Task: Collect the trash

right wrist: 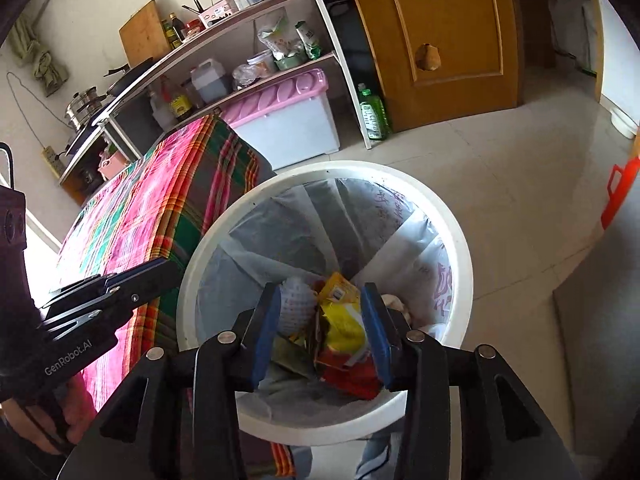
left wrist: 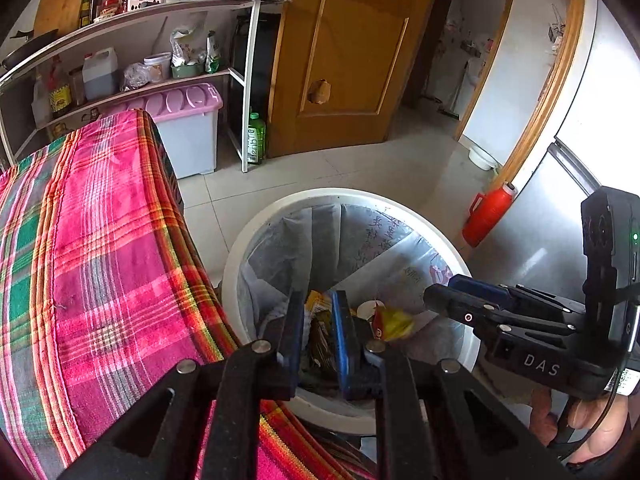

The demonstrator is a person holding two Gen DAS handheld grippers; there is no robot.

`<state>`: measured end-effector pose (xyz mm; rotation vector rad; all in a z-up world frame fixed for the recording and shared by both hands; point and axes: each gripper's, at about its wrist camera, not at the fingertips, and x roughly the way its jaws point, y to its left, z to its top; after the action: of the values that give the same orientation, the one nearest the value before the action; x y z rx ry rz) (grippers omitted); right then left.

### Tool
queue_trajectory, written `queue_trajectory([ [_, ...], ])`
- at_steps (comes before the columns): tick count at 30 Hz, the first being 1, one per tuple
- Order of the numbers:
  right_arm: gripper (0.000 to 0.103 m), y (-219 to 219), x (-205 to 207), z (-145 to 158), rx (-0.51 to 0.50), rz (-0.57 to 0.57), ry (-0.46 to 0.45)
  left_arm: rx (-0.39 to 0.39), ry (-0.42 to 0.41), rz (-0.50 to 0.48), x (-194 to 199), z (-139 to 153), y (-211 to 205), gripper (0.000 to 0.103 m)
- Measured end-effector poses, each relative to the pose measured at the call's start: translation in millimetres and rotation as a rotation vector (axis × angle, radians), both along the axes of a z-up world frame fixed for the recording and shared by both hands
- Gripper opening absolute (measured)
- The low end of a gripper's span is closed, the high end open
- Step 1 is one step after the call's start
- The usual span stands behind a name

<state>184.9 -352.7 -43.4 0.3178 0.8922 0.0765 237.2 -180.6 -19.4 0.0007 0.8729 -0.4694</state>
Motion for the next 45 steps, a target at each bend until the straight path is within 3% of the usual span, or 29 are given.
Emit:
queue_trajectory([
  [9,0.043,8,-16,18,-0.013,-0.001,-0.049,-0.027,-0.040,0.014,-11,13,13,0.018],
  [23,0.043,55,-67,61,-0.070,0.043,-0.171,-0.058,-0.130,0.062,-55,41,56,0.021],
  [45,0.043,119,-171,76,-0.186,0.102,-0.252,-0.046,-0.211,0.101,-161,44,103,0.029],
])
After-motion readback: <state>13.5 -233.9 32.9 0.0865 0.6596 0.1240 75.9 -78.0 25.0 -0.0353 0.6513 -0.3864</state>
